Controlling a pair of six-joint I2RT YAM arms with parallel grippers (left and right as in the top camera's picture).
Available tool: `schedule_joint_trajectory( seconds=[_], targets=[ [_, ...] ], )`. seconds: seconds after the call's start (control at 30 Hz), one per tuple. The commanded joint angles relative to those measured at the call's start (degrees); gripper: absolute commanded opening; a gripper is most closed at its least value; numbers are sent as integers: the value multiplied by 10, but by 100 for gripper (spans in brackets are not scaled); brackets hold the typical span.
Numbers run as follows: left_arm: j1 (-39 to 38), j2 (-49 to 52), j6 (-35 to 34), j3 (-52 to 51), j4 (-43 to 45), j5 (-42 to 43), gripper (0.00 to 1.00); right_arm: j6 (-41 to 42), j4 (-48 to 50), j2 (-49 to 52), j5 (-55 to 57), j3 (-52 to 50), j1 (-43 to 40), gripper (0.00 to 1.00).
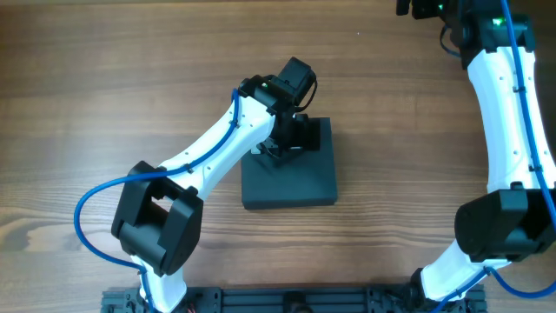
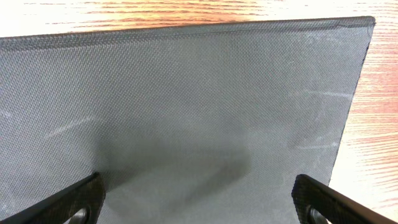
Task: Pack container
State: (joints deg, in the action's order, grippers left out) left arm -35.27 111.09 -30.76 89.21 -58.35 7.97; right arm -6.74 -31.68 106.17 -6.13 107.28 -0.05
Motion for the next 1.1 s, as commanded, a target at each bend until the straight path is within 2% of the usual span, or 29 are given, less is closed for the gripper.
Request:
schedule_joint_trajectory(
  seconds=[0.0, 0.33, 0.5, 0.73, 0.83, 0.93, 1.03, 1.07],
  targets=[
    [14, 26, 5, -21, -3, -50, 100, -7, 1, 4, 10, 0, 2, 100],
    [14, 26, 5, -21, -3, -50, 100, -6, -29, -16, 10, -1, 2, 100],
    [14, 26, 5, -21, -3, -50, 100, -6, -91, -162, 10, -1, 2, 100],
    [14, 26, 5, -21, -3, -50, 100, -15, -82, -435, 36, -1, 2, 100],
    [14, 26, 5, -21, -3, -50, 100, -23, -73, -515, 43, -10, 2, 100],
    [14, 26, 5, -21, -3, -50, 100, -22, -21, -599, 42, -91, 2, 100],
    [14, 26, 5, -21, -3, -50, 100, -2, 74, -696, 42, -264, 2, 100],
    [14, 26, 5, -21, -3, -50, 100, 42, 171, -774, 45, -426, 2, 100]
  ],
)
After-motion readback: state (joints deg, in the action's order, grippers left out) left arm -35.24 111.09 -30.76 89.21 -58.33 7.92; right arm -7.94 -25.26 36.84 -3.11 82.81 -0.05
